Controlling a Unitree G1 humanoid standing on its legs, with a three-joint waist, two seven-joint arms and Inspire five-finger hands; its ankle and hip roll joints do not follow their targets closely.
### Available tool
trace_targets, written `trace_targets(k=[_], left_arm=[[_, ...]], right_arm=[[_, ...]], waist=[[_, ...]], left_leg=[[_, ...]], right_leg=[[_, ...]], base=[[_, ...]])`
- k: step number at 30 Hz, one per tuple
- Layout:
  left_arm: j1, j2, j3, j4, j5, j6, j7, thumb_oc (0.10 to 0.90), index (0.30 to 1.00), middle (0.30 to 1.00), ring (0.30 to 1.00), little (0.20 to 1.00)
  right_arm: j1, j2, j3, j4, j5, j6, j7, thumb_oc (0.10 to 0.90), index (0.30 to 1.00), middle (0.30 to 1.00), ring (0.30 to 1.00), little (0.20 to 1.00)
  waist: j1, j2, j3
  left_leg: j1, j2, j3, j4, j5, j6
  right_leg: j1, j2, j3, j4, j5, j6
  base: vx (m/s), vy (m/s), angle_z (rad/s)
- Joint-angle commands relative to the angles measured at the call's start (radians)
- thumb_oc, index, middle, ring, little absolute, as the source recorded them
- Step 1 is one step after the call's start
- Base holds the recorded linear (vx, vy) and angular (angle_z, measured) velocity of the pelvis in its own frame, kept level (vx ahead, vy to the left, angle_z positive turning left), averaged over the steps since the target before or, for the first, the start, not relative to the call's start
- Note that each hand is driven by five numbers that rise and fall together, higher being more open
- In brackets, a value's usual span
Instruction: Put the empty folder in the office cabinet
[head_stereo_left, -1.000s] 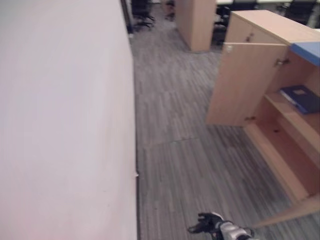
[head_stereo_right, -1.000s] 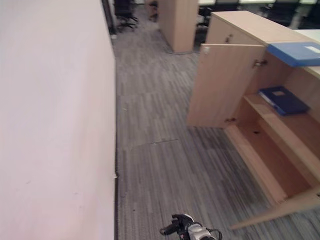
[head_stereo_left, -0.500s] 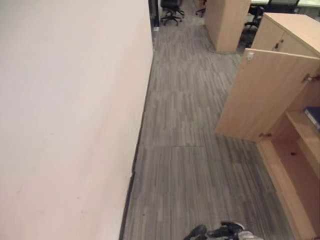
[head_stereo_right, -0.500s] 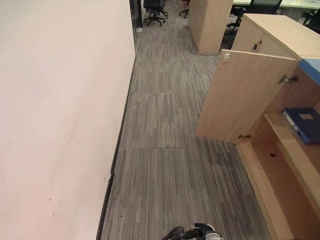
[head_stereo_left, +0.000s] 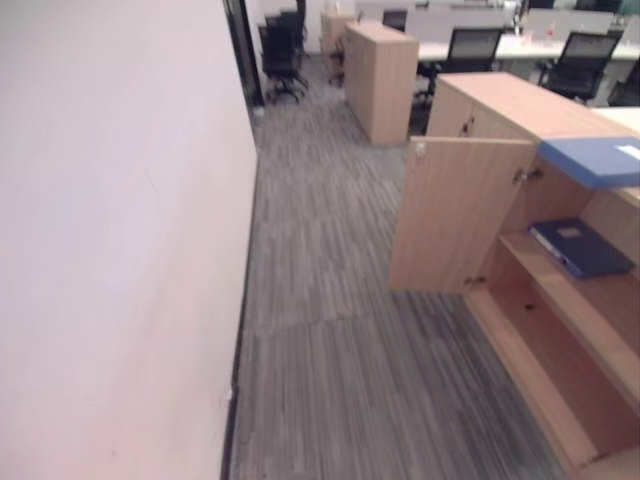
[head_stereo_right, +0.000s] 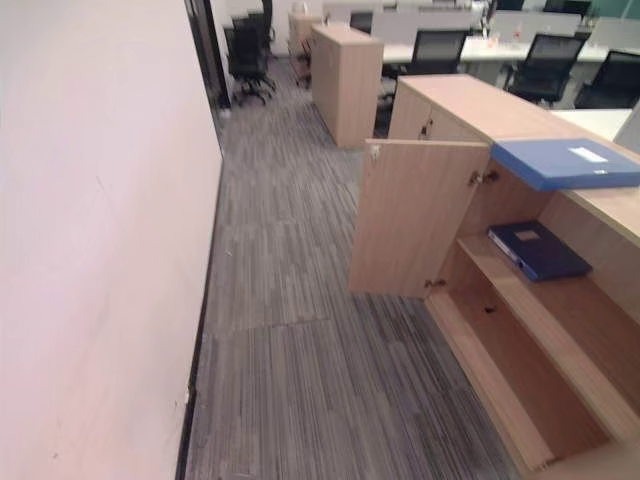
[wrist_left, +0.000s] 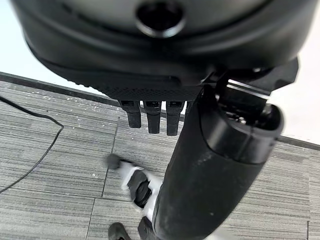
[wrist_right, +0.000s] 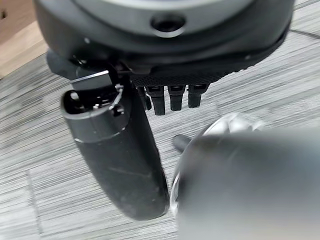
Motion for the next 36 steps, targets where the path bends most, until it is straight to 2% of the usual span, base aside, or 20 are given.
trace_targets(k=[1,2,3,4,5,6,7,11,12,13,14,15,16,19,21,22,26,33,35,36], left_arm=[[0.014,0.019,-0.025,0.002,-0.055,-0.025,0.029,0.800,0.900,0.900,0.900,0.900],[0.012,0.017,-0.027,0.006,-0.059,-0.024,0.028,0.800,0.900,0.900,0.900,0.900],[0.012,0.017,-0.027,0.006,-0.059,-0.024,0.028,0.800,0.900,0.900,0.900,0.900],[0.014,0.008,-0.030,0.018,-0.064,-0.025,0.026,0.800,0.900,0.900,0.900,0.900],[0.014,0.002,-0.031,0.026,-0.054,-0.026,0.022,0.800,0.900,0.900,0.900,0.900],[0.014,0.001,-0.032,0.026,-0.054,-0.026,0.022,0.800,0.900,0.900,0.900,0.900],[0.020,-0.008,-0.026,0.030,-0.042,-0.023,0.016,0.800,0.900,0.900,0.900,0.900],[0.017,0.005,-0.033,0.037,0.003,-0.020,0.008,0.800,0.900,0.900,0.900,0.900],[0.017,0.005,-0.033,0.037,0.004,-0.020,0.008,0.800,0.900,0.900,0.900,0.900],[0.014,0.018,-0.023,0.030,0.007,-0.017,0.011,0.800,0.900,0.900,0.900,0.900],[0.007,0.043,-0.009,0.007,0.007,-0.017,0.016,0.800,0.900,0.900,0.900,0.900],[0.007,0.044,-0.009,0.007,0.008,-0.017,0.016,0.800,0.900,0.900,0.900,0.900],[0.005,0.050,-0.011,0.004,0.008,-0.019,0.019,0.800,0.900,0.900,0.900,0.900],[0.009,0.064,-0.001,0.001,0.013,-0.016,0.018,0.800,0.900,0.900,0.900,0.900],[0.010,0.065,0.000,0.002,0.017,-0.015,0.016,0.800,0.900,0.900,0.900,0.900],[0.015,0.067,0.005,0.002,0.021,-0.014,0.015,0.800,0.900,0.900,0.900,0.900],[0.023,0.070,0.006,0.010,0.039,-0.010,0.007,0.800,0.900,0.900,0.900,0.900],[0.035,0.067,0.001,0.025,0.059,-0.001,-0.002,0.800,0.900,0.900,0.900,0.900],[0.041,0.068,0.005,0.029,0.065,0.004,-0.003,0.800,0.900,0.900,0.900,0.900],[0.041,0.070,0.006,0.030,0.067,0.003,-0.003,0.800,0.900,0.900,0.900,0.900]], right_arm=[[-0.047,-0.035,-0.021,0.013,0.019,-0.019,-0.022,0.800,0.900,0.900,0.900,0.900],[-0.044,-0.036,-0.022,0.018,0.015,-0.019,-0.023,0.800,0.900,0.900,0.900,0.900],[-0.044,-0.036,-0.022,0.018,0.015,-0.019,-0.023,0.800,0.900,0.900,0.900,0.900],[-0.025,-0.042,-0.029,0.029,0.002,-0.018,-0.019,0.800,0.900,0.900,0.900,0.900],[-0.013,-0.044,-0.036,0.034,-0.003,-0.016,-0.014,0.800,0.900,0.900,0.900,0.900],[-0.013,-0.045,-0.036,0.034,-0.004,-0.016,-0.014,0.800,0.900,0.900,0.900,0.900],[-0.002,-0.052,-0.055,0.041,-0.013,-0.013,-0.010,0.800,0.900,0.900,0.900,0.900],[0.023,-0.058,-0.074,0.049,-0.051,0.001,-0.004,0.800,0.900,0.900,0.900,0.900],[0.023,-0.057,-0.074,0.049,-0.051,0.001,-0.004,0.800,0.900,0.900,0.900,0.900],[0.024,-0.058,-0.082,0.056,-0.063,0.008,-0.007,0.800,0.900,0.900,0.900,0.900],[0.019,-0.053,-0.088,0.054,-0.055,0.012,-0.006,0.800,0.900,0.900,0.900,0.900],[0.019,-0.053,-0.088,0.054,-0.055,0.013,-0.006,0.800,0.900,0.900,0.900,0.900],[0.012,-0.050,-0.083,0.047,-0.051,0.011,-0.011,0.800,0.900,0.900,0.900,0.900],[0.010,-0.036,-0.081,0.023,-0.036,0.008,-0.006,0.800,0.900,0.900,0.900,0.900],[0.010,-0.032,-0.080,0.018,-0.035,0.007,-0.006,0.800,0.900,0.900,0.900,0.900],[0.007,-0.026,-0.074,0.012,-0.037,0.006,-0.003,0.800,0.900,0.900,0.900,0.900],[0.005,-0.013,-0.060,-0.002,-0.040,0.004,0.005,0.800,0.900,0.900,0.900,0.900],[0.009,-0.004,-0.044,-0.018,-0.057,0.003,0.008,0.800,0.900,0.900,0.900,0.900],[0.012,0.004,-0.032,-0.025,-0.057,0.002,0.011,0.800,0.900,0.900,0.900,0.900],[0.011,0.004,-0.028,-0.031,-0.056,0.001,0.012,0.800,0.900,0.900,0.900,0.900]], waist=[[0.087,0.050,0.053],[0.092,0.055,0.056],[0.094,0.056,0.057],[0.095,0.070,0.046],[0.094,0.084,0.033],[0.094,0.085,0.031],[0.087,0.093,0.006],[0.070,0.063,-0.021],[0.072,0.061,-0.021],[0.071,0.046,-0.028],[0.067,0.027,-0.030],[0.068,0.026,-0.029],[0.064,0.021,-0.026],[0.061,0.014,-0.028],[0.062,0.011,-0.029],[0.063,0.003,-0.030],[0.067,-0.012,-0.032],[0.077,-0.012,-0.022],[0.078,-0.005,-0.017],[0.077,-0.004,-0.009]], left_leg=[[-0.081,0.074,-0.161,-0.316,0.234,0.040],[-0.085,0.095,-0.205,-0.374,0.259,0.033],[-0.082,0.097,-0.204,-0.378,0.261,0.032],[-0.079,0.101,-0.279,-0.419,0.285,0.011],[-0.036,0.103,-0.301,-0.444,0.275,0.001],[-0.039,0.103,-0.302,-0.444,0.277,0.002],[-0.008,0.076,-0.328,-0.442,0.270,-0.011],[0.032,0.003,-0.259,-0.416,0.201,0.025],[0.031,0.001,-0.256,-0.414,0.200,0.027],[0.049,-0.039,-0.213,-0.407,0.163,0.065],[0.082,-0.092,-0.165,-0.415,0.139,0.106],[0.083,-0.093,-0.163,-0.415,0.139,0.107],[0.093,-0.109,-0.153,-0.420,0.133,0.119],[0.133,-0.140,-0.126,-0.448,0.118,0.143],[0.147,-0.149,-0.118,-0.456,0.112,0.150],[0.164,-0.165,-0.109,-0.467,0.103,0.160],[0.180,-0.195,-0.114,-0.491,0.099,0.180],[0.212,-0.229,-0.119,-0.499,0.082,0.205],[0.239,-0.209,-0.115,-0.510,0.061,0.205],[0.233,-0.209,-0.104,-0.509,0.074,0.210]], right_leg=[[0.192,-0.038,0.071,0.008,-0.125,0.058],[0.199,-0.035,0.102,0.009,-0.132,0.059],[0.200,-0.034,0.104,0.010,-0.133,0.059],[0.214,-0.026,0.150,0.002,-0.133,0.070],[0.220,-0.022,0.164,-0.001,-0.134,0.080],[0.218,-0.022,0.163,-0.003,-0.130,0.080],[0.223,-0.036,0.173,-0.016,-0.109,0.098],[0.216,-0.139,0.187,-0.016,-0.049,0.155],[0.214,-0.142,0.190,-0.016,-0.049,0.157],[0.198,-0.202,0.194,0.008,-0.013,0.176],[0.163,-0.277,0.197,0.057,0.074,0.191],[0.162,-0.278,0.199,0.058,0.074,0.192],[0.150,-0.301,0.197,0.076,0.118,0.198],[0.150,-0.352,0.157,0.082,0.173,0.205],[0.156,-0.366,0.135,0.078,0.184,0.210],[0.158,-0.391,0.113,0.077,0.237,0.225],[0.167,-0.418,0.103,0.065,0.318,0.254],[0.164,-0.481,0.068,0.140,0.426,0.273],[0.156,-0.465,0.055,0.163,0.389,0.270],[0.142,-0.459,0.033,0.158,0.378,0.255]], base=[[0.34,0.252,-0.58],[0.22,0.114,-0.64],[0.26,0.139,-0.99],[0.27,0.180,-0.89],[0.27,0.188,-0.89],[0.27,0.250,-1.19],[0.28,0.280,-1.57],[0.27,0.311,-1.35],[0.23,0.339,-0.15],[0.33,0.520,-0.44],[0.33,0.517,-0.67],[0.24,0.391,-0.85],[0.11,0.192,-0.46],[0.15,0.259,-0.12],[0.12,0.163,-0.02],[0.15,0.165,-0.30],[0.11,0.123,-0.28],[0.07,0.095,-0.01],[0.11,0.029,-0.04],[0.02,0.011,-0.14]])
